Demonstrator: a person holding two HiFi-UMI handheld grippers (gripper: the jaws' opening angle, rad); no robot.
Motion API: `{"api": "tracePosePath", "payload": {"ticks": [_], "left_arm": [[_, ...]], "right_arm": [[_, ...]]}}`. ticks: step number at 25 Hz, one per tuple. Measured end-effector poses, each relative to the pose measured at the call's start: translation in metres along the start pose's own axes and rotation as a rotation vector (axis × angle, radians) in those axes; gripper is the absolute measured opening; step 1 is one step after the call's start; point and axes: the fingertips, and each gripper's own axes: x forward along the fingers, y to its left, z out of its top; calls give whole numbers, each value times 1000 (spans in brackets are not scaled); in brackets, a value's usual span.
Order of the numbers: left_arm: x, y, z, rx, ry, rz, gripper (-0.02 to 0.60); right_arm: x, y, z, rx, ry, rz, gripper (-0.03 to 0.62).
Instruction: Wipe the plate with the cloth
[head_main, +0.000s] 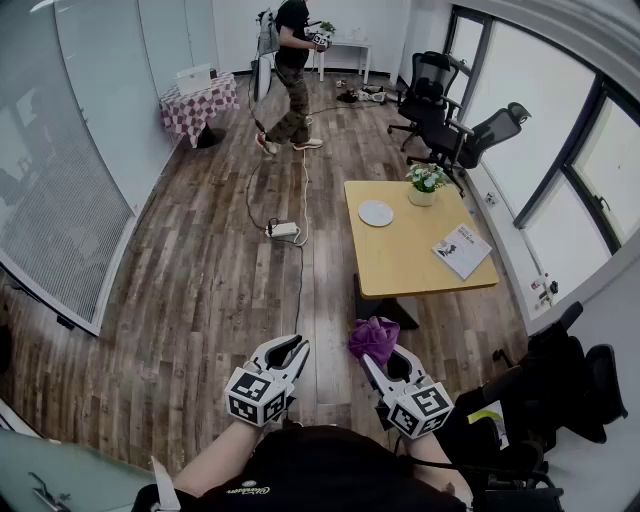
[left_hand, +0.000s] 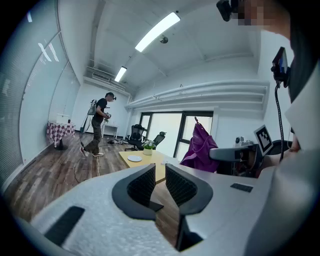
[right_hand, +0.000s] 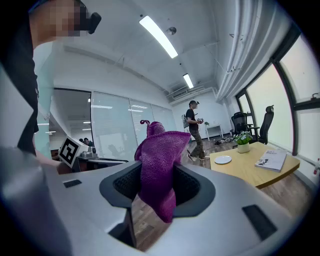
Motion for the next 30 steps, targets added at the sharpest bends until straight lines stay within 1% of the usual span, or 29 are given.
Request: {"api": "tracePosePath", "payload": {"ticks": [9,16,22,26,30], "left_arm": [[2,6,-9,-2,7,1,66],[-2,22,-8,-16,-2,-9,66],[-22,51,-10,-28,-12,0,66],[-41,80,-5,-24,-16,15,60],[-49,104,-20,-56,-2,28,60]], "right_arm": [[5,-4,-2,-6,8,-12,165],[18,-2,-1,41,-4,-21,166],[38,11,-1,31,2,-33,166],[58,22,0,15,4,-46,166],[73,29,-7,16,33,-52,166]]}}
